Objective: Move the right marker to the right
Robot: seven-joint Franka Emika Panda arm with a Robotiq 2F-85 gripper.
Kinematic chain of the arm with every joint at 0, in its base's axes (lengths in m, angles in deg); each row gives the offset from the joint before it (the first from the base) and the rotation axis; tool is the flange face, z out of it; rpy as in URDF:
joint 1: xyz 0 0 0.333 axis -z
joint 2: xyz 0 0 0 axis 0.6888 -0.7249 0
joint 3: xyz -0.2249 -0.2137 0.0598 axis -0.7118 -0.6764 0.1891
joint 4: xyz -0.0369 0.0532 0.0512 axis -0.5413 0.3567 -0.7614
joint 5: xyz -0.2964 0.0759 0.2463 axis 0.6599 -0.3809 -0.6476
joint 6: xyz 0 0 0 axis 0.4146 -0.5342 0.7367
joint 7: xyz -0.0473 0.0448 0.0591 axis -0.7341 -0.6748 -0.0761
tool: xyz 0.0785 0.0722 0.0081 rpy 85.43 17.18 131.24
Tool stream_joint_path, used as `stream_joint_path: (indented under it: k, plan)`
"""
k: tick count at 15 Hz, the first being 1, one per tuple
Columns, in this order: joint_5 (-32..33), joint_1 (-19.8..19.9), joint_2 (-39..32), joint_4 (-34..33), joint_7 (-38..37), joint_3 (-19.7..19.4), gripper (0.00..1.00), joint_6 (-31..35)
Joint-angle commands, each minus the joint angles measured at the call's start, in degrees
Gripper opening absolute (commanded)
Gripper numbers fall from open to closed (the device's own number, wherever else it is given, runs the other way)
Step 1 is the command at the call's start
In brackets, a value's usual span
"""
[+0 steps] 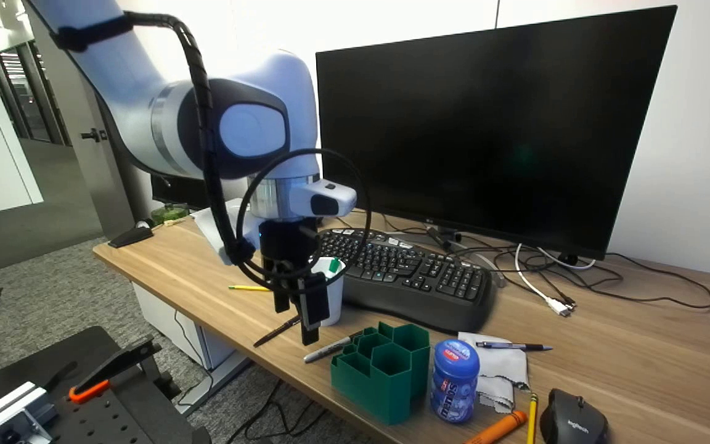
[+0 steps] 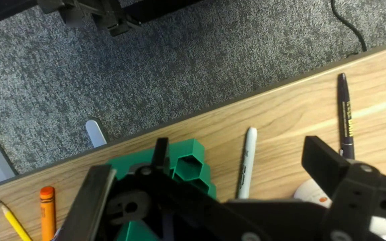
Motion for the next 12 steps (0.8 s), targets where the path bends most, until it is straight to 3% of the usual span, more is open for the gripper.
stream_joint_path:
  k: [1, 12]
  plan:
    - [0.04, -3.02, -4.51, -2.90, -1.56, -1.25, 1.00, 0.37]
    - [-1.26, -7.22, -14.74, -11.39, -3.07, -2.18, 1.00, 0.60]
